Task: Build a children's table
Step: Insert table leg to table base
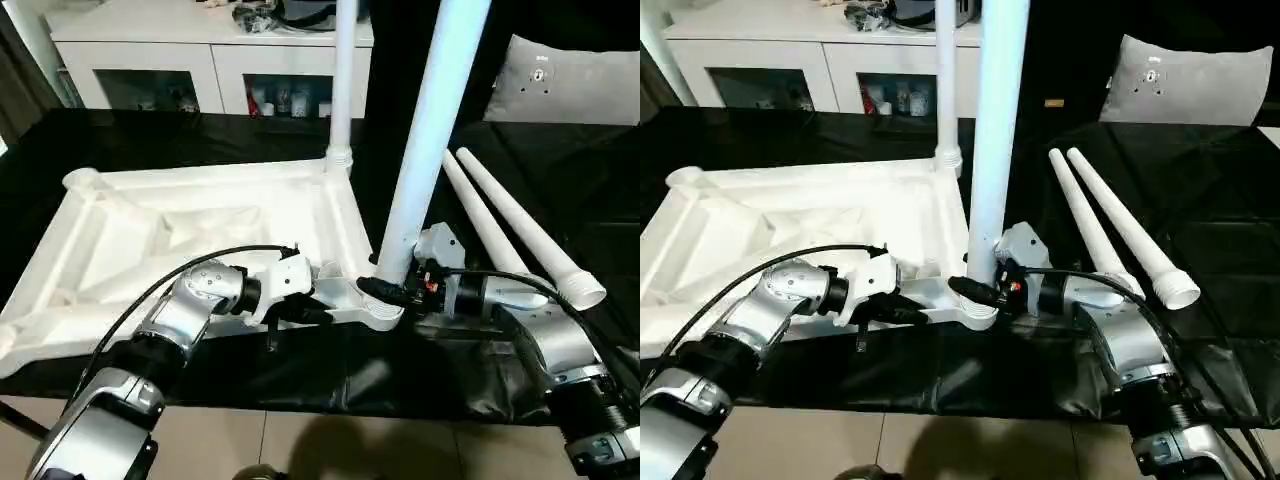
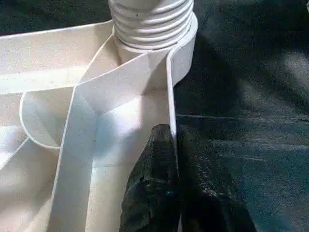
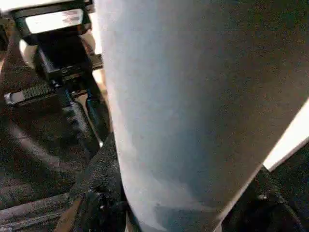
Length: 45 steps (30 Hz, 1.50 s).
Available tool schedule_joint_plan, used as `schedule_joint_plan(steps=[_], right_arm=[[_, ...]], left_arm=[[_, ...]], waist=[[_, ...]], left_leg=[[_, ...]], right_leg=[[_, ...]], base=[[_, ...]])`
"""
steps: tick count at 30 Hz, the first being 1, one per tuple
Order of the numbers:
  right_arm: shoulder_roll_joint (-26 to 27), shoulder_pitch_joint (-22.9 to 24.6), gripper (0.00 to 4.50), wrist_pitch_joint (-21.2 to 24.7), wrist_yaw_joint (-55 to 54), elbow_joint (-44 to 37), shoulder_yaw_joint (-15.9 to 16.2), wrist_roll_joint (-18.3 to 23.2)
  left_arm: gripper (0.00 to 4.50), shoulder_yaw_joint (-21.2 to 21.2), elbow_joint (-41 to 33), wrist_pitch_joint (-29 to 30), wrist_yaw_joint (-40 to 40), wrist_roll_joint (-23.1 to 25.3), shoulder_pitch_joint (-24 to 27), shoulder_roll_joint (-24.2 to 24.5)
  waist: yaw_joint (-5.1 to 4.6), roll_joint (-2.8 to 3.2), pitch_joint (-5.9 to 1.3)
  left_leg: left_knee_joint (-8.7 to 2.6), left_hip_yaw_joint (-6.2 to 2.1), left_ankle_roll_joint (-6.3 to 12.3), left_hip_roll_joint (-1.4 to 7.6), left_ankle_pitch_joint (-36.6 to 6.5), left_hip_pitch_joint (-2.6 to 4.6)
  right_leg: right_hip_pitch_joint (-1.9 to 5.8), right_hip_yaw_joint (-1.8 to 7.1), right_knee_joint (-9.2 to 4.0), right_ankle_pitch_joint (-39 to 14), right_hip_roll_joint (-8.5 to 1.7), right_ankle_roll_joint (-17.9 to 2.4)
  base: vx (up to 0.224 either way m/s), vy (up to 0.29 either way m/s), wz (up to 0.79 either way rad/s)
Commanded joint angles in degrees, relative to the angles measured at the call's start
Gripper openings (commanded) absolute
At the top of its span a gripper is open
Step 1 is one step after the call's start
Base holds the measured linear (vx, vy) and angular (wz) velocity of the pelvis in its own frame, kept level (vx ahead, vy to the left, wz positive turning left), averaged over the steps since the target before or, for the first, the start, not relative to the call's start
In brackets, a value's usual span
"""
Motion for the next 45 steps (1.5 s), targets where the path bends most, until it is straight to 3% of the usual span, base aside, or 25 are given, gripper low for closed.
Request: schedule_joint_plan(steps=[1, 12, 18, 19, 20, 21, 22, 23, 24, 25, 26, 27, 28, 29, 30, 31, 32, 34, 36, 37, 38, 39, 40, 43, 45], right_arm=[[-1.42, 3.07, 1.92, 2.76, 1.23, 4.18, 3.66, -3.47], [0.87, 4.41, 1.92, 3.09, -2.81, 4.01, 1.68, -2.81], [3.53, 3.45, 1.92, 3.51, -8.18, 5.97, -0.42, -2.62], [3.88, 3.28, 1.92, 3.63, -8.82, 6.23, -0.57, -2.66], [4.69, 2.69, 1.92, 3.99, -10.10, 7.10, -0.84, -2.78], [5.44, 2.18, 1.92, 4.12, -11.00, 7.84, -0.99, -2.98], [6.04, 1.73, 1.92, 4.39, -11.85, 8.49, -1.09, -3.26], [6.19, 1.57, 1.92, 4.39, -12.10, 8.71, -1.11, -3.36], [6.68, 1.07, 1.92, 4.39, -12.92, 9.43, -1.15, -3.71], [7.21, 0.51, 1.92, 4.34, -13.78, 10.23, -1.24, -4.03], [8.28, -0.49, 1.92, 4.74, -15.62, 11.62, -1.79, -4.33], [8.61, -0.84, 1.92, 4.87, -16.24, 12.09, -1.97, -4.42], [9.35, -1.64, 1.92, 5.14, -17.66, 13.10, -2.33, -4.55], [9.86, -2.20, 1.92, 5.28, -18.63, 13.82, -2.56, -4.67], [10.24, -2.72, 1.92, 5.05, -19.52, 14.44, -2.70, -4.90], [10.46, -3.08, 1.92, 4.81, -20.01, 14.87, -2.78, -5.07], [10.67, -3.32, 1.92, 4.66, -20.26, 15.02, -2.92, -5.02], [10.92, -3.59, 1.92, 4.62, -20.31, 15.05, -2.88, -4.83], [11.11, -3.61, 1.92, 4.83, -19.95, 14.82, -2.79, -4.43], [11.17, -3.55, 1.92, 4.84, -19.93, 14.74, -2.80, -4.39], [11.23, -3.59, 1.92, 4.76, -20.02, 14.88, -2.81, -4.39], [11.30, -3.57, 1.92, 4.64, -20.17, 15.02, -2.83, -4.43], [11.45, -3.58, 1.92, 4.51, -20.39, 15.23, -2.90, -4.43], [11.95, -3.66, 1.92, 4.33, -20.83, 15.66, -3.23, -4.30], [12.56, -3.93, 1.92, 4.50, -21.92, 16.03, -3.66, -4.01]], left_arm=[[0.00, 0.68, 0.30, -2.25, 0.25, 0.55, -3.57, -0.01], [0.00, 1.83, 7.21, -4.92, 0.31, 0.76, -8.71, -0.27], [0.00, 3.26, 5.45, -3.79, -0.49, -0.60, -5.38, 1.21], [0.00, 3.49, 4.23, -2.99, -0.28, -0.84, -4.43, 1.50], [0.00, 3.53, 0.36, -0.40, 0.84, -0.67, -1.88, 2.20], [0.00, 3.44, -3.35, 2.38, 2.23, -0.14, 0.39, 2.79], [0.00, 3.52, -6.18, 4.83, 3.83, 0.38, 1.94, 2.98], [0.00, 3.59, -6.90, 5.41, 4.26, 0.46, 2.29, 2.92], [0.00, 3.82, -9.32, 7.34, 5.71, 0.71, 3.46, 2.73], [0.00, 4.06, -12.13, 9.60, 7.18, 0.89, 4.73, 2.41], [0.00, 4.27, -17.26, 14.05, 9.60, 1.21, 6.78, 1.17], [0.00, 4.27, -19.04, 15.38, 10.42, 1.39, 7.47, 0.67], [0.00, 4.14, -24.71, 19.91, 12.49, 1.29, 9.39, -1.56], [0.00, 3.90, -29.17, 23.49, 14.08, 1.05, 10.87, -2.96], [0.00, 3.43, -32.77, 26.51, 16.16, 1.17, 11.87, -4.89], [0.00, 3.06, -35.12, 28.70, 17.54, 1.25, 12.46, -5.97], [0.00, 2.34, -36.13, 30.03, 19.15, 2.37, 12.53, -7.14], [0.00, 1.38, -36.27, 31.16, 21.33, 4.34, 12.10, -8.49], [0.00, 0.85, -35.37, 31.11, 22.75, 5.88, 11.03, -8.85], [0.00, 0.84, -35.23, 31.43, 23.10, 6.15, 10.51, -8.90], [0.00, 0.83, -35.99, 32.54, 23.38, 6.35, 10.43, -8.93], [0.00, 0.90, -36.62, 33.51, 23.58, 6.41, 10.18, -8.96], [0.00, 0.86, -37.53, 34.73, 23.80, 6.47, 10.10, -8.90], [0.00, 0.47, -38.86, 36.41, 24.28, 6.89, 10.53, -8.54], [0.00, 0.11, -38.68, 36.19, 24.93, 8.01, 10.89, -7.76]], waist=[[-0.61, -0.15, -1.73], [-1.48, 0.17, -0.76], [-2.68, 0.48, -0.12], [-2.69, 0.71, 0.03], [-1.97, 0.94, -0.42], [-1.09, -0.07, -0.07], [-1.14, -1.00, -0.43], [-0.84, -3.07, 0.25], [-1.02, -3.00, 0.41], [-0.17, -2.80, -0.13], [0.18, -0.73, -0.10], [-0.55, -0.32, -0.08], [-2.37, 0.00, -0.60], [-2.86, 0.56, -0.19], [-3.19, 0.15, -0.16], [-3.23, -0.76, 0.84], [-3.50, -1.09, 1.01], [-4.21, -0.71, 1.14], [-4.62, -0.47, 0.96], [-4.42, -0.18, 0.55], [-4.22, -0.21, 0.63], [-3.81, -0.11, 0.70], [-3.85, -0.72, 0.99], [-3.76, -0.41, 0.88], [-3.75, -0.31, 0.85]], left_leg=[[-5.07, -4.55, -3.19, 6.40, -34.79, 2.47], [-5.25, -5.32, -4.16, 6.61, -39.09, 2.65], [-7.03, -5.88, -6.63, 7.18, -47.74, 2.26], [-8.41, -5.90, -7.51, 7.67, -50.50, 1.28], [-11.06, -5.78, -8.46, 8.46, -51.83, -0.98], [-13.31, -4.24, -10.59, 7.83, -51.55, -1.72], [-10.94, -4.15, -10.93, 6.74, -47.73, -0.12], [1.41, -3.60, -5.61, 1.90, -25.90, 5.89], [4.30, -4.41, -2.39, -0.19, -11.76, 4.45], [2.52, -5.86, -1.65, 0.50, -2.05, -3.19], [-2.89, -6.60, -2.11, 3.53, -3.00, -2.11], [-4.35, -7.47, -1.87, 5.50, -7.38, -1.29], [-6.07, -8.95, -2.26, 8.39, -19.51, -0.39], [-7.04, -8.55, -4.20, 7.91, -30.37, -0.10], [-6.90, -8.23, -5.03, 7.49, -34.07, 0.02], [-6.53, -7.61, -5.37, 6.33, -38.26, 0.39], [-5.33, -7.11, -4.47, 5.20, -37.95, 1.61], [-4.65, -6.95, -3.09, 4.67, -36.96, 2.68], [-5.32, -6.97, -2.81, 5.13, -38.42, 2.69], [-6.61, -7.44, -2.43, 6.15, -38.60, 1.42], [-7.17, -7.46, -2.35, 6.47, -38.61, 1.26], [-6.98, -6.94, -2.88, 6.07, -38.33, 2.13], [-5.98, -6.40, -2.52, 5.04, -34.71, 2.38], [-6.17, -6.76, -1.86, 5.43, -31.06, 1.37], [-6.38, -6.84, -1.99, 5.66, -31.73, 1.40]], right_leg=[[-0.61, 3.89, -6.39, -40.19, -8.35, -2.06], [-0.79, 2.76, -6.97, -43.37, -8.64, -1.07], [-0.49, 1.80, -5.65, -41.30, -7.57, -0.87], [0.39, 2.02, -3.66, -38.41, -7.09, -1.56], [2.54, 3.97, 1.94, -29.72, -6.38, -3.65], [1.57, 5.25, 4.48, -24.71, -5.42, -5.97], [-0.24, 6.58, 1.77, -29.58, -6.83, -5.85], [-6.42, 6.94, -8.76, -52.41, -11.99, -3.22], [-5.04, 7.88, -9.12, -55.09, -12.34, -2.49], [3.29, 6.88, -5.22, -48.51, -12.54, -0.21], [2.41, 4.54, -4.63, -35.16, -9.09, -2.79], [1.31, 3.85, -3.34, -27.21, -6.99, -4.29], [0.94, 4.22, -0.31, -16.16, -5.79, -6.89], [0.91, 4.60, -0.17, -12.79, -6.27, -9.82], [0.97, 4.78, -0.43, -14.33, -6.72, -10.26], [0.47, 4.67, -2.37, -26.64, -7.57, -8.19], [-0.31, 4.12, -4.71, -39.28, -8.18, -4.37], [-0.69, 2.16, -6.67, -44.89, -7.44, -0.15], [-0.04, 1.46, -6.53, -40.75, -6.81, 0.53], [1.51, 2.51, -4.64, -33.83, -6.94, -0.21], [1.51, 2.99, -4.59, -31.81, -7.05, -0.87], [0.50, 3.38, -5.23, -32.73, -7.50, -2.06], [0.19, 2.92, -6.58, -38.88, -8.06, -1.62], [0.93, 2.80, -6.48, -38.10, -8.12, -1.19], [0.86, 2.92, -6.19, -36.49, -7.98, -1.70]], base=[[0.000, 0.000, 0.00], [0.000, 0.000, 0.00], [0.000, 0.000, 0.00], [0.000, 0.000, 0.00], [-0.055, -0.013, -0.01], [-0.055, -0.013, -0.01], [0.000, 0.000, 0.00], [0.079, -0.061, -0.05], [0.079, -0.061, -0.05], [0.135, -0.006, -0.43], [0.076, 0.068, -0.39], [0.076, 0.068, -0.39], [-0.020, 0.056, -0.03], [0.000, 0.000, 0.00], [0.000, 0.000, 0.00], [0.000, 0.000, 0.00], [0.000, 0.000, 0.00], [0.000, 0.000, 0.00], [0.000, 0.000, 0.00], [0.000, 0.000, 0.00], [0.000, 0.000, 0.00], [0.000, 0.000, 0.00], [0.000, 0.000, 0.00], [0.000, 0.000, 0.00], [0.000, 0.000, 0.00]])
